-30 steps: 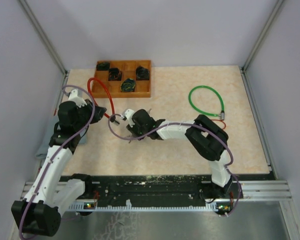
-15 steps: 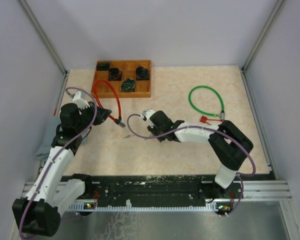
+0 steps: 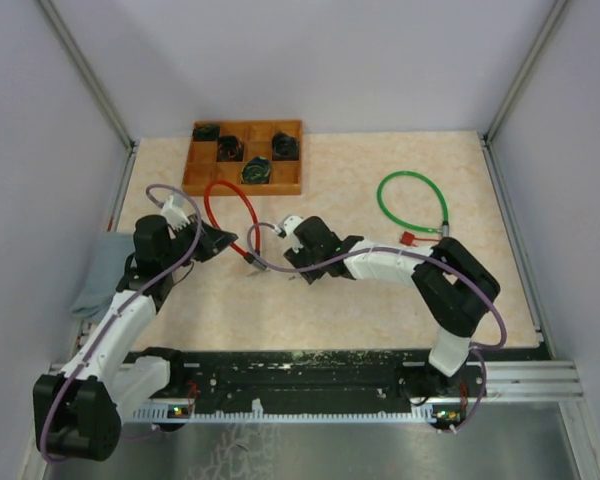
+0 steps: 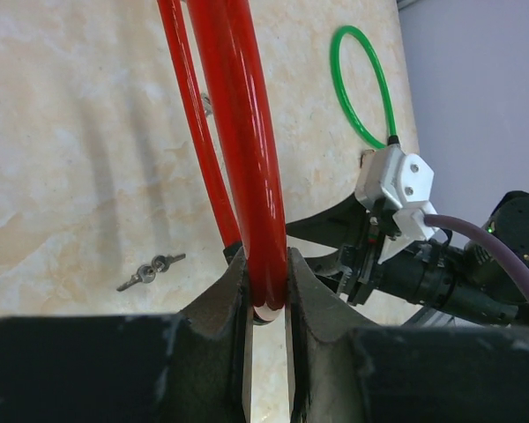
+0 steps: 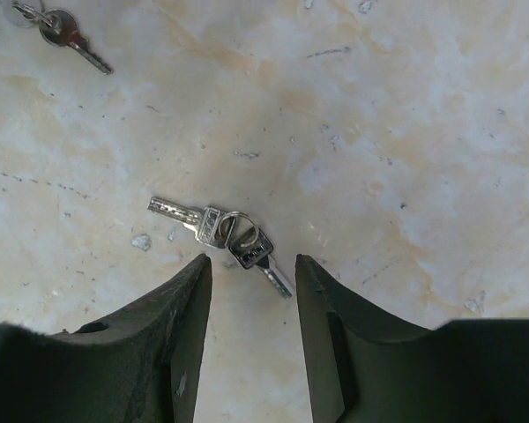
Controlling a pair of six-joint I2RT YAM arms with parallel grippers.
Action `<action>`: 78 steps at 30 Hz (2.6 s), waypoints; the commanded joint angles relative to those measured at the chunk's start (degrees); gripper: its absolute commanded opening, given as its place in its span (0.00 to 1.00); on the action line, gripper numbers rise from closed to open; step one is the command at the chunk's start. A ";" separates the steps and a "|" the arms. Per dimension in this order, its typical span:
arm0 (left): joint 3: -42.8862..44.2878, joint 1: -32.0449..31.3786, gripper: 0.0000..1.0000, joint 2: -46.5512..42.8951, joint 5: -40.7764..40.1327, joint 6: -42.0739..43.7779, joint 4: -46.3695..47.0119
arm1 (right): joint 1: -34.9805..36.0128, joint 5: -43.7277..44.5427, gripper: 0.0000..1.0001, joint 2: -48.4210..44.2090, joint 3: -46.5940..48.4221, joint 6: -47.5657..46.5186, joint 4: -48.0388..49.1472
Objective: Unlock with the key
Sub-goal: Pick up the key from the center of the board, then place the lock at the center of the board.
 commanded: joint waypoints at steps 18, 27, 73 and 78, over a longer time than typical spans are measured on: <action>-3.75 -0.21 0.00 4.16 5.65 -3.29 9.25 | -0.81 -8.44 0.29 7.28 7.15 -5.39 -2.89; -4.55 -4.39 0.00 9.78 6.86 -5.94 14.58 | -0.97 -5.68 0.02 -1.37 0.31 -2.28 -2.25; -5.38 -13.37 0.76 3.27 -13.12 -1.35 8.03 | 4.24 8.00 0.00 -24.73 -12.14 11.59 15.10; -7.87 -13.56 0.77 1.18 -6.63 -7.58 13.38 | 4.97 7.61 0.00 -28.34 -17.09 14.73 23.56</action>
